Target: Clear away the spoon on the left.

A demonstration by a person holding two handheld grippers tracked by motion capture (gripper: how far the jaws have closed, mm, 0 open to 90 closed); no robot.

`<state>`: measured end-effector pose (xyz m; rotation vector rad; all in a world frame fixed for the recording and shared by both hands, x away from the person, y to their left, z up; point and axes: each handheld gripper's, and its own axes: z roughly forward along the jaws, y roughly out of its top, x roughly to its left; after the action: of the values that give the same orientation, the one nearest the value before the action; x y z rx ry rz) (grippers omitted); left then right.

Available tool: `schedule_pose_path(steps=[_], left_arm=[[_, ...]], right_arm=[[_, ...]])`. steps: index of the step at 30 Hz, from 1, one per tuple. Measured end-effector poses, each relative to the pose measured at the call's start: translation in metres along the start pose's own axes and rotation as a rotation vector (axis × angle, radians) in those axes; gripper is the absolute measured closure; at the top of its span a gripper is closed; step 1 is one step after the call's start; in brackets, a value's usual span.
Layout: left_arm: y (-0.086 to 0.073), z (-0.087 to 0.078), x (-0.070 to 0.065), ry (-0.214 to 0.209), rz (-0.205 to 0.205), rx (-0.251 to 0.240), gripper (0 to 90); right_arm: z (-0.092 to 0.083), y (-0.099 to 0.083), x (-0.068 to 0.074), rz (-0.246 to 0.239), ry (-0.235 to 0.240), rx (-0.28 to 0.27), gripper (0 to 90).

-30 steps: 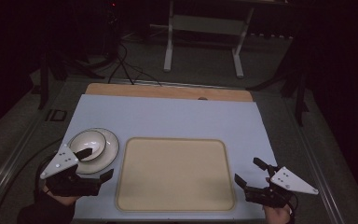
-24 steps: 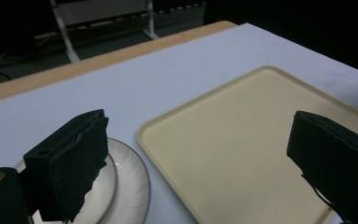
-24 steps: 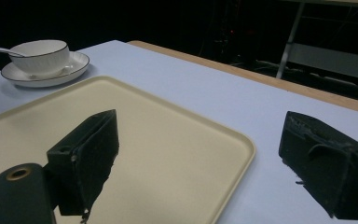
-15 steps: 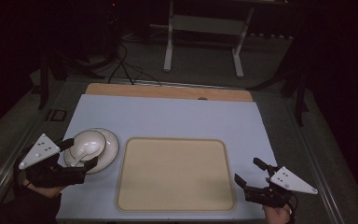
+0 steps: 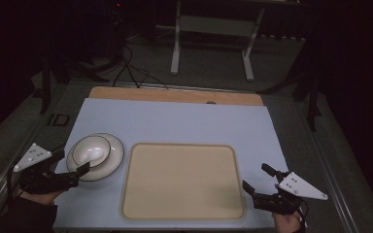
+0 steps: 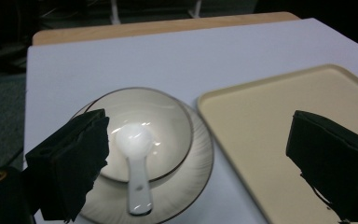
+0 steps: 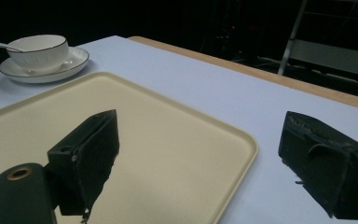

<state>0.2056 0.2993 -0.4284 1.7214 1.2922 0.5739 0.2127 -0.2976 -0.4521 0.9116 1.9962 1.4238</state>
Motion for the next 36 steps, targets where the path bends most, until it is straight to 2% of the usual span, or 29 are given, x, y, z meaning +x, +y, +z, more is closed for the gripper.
schedule_pose_path(steps=[2,3,6,7,9,14,17,18,20,21,23,26,28,30,32,33,36], left_arm=[[-0.005,0.000,0.007,0.009,-0.032,0.004,6.3],[-0.006,0.000,0.009,0.021,-0.039,0.011,6.3],[-0.007,0.001,0.010,0.022,-0.047,0.014,6.3],[-0.013,0.003,0.015,0.016,-0.079,0.029,6.3],[-0.016,0.005,0.018,0.009,-0.096,0.039,6.3],[-0.026,0.014,0.026,-0.010,-0.133,0.103,6.6],[-0.030,0.018,0.032,-0.020,-0.168,0.119,6.6],[-0.030,0.018,0.032,-0.020,-0.168,0.119,6.7],[-0.034,0.022,0.038,-0.035,-0.221,0.131,6.9],[-0.035,0.023,0.039,-0.045,-0.222,0.143,6.9],[-0.035,0.024,0.039,-0.050,-0.225,0.147,10.0],[-0.040,0.028,0.040,-0.037,-0.247,0.161,15.2],[-0.041,0.029,0.042,-0.050,-0.264,0.161,19.9],[-0.042,0.030,0.043,-0.045,-0.276,0.161,21.6],[-0.042,0.031,0.045,-0.059,-0.291,0.162,31.7],[-0.042,0.031,0.046,-0.060,-0.286,0.169,36.4],[-0.043,0.033,0.046,-0.064,-0.297,0.174,46.9]], right_arm=[[0.001,0.000,0.001,-0.005,0.003,0.005,12.2],[0.001,0.000,0.001,-0.004,0.003,0.006,12.2],[0.002,0.000,0.001,-0.003,0.005,0.007,12.2],[0.002,0.000,0.001,-0.003,0.005,0.007,12.2],[0.002,0.000,0.001,-0.003,0.005,0.009,12.2],[0.003,0.000,0.001,-0.004,0.010,0.016,12.2],[0.004,-0.001,0.001,-0.005,0.013,0.020,12.2],[0.004,-0.001,0.001,-0.005,0.013,0.020,12.2],[0.004,-0.001,0.002,-0.007,0.014,0.023,12.2],[0.005,-0.001,0.002,-0.008,0.013,0.023,12.2],[0.005,-0.001,0.002,-0.008,0.013,0.023,12.2],[0.005,-0.001,0.002,-0.010,0.013,0.026,12.3],[0.005,-0.001,0.002,-0.009,0.014,0.027,12.3],[0.005,-0.001,0.002,-0.009,0.014,0.027,12.3],[0.005,-0.001,0.002,-0.009,0.014,0.029,12.3],[0.005,-0.001,0.002,-0.008,0.014,0.029,12.3],[0.005,-0.001,0.002,-0.011,0.010,0.033,12.3]])
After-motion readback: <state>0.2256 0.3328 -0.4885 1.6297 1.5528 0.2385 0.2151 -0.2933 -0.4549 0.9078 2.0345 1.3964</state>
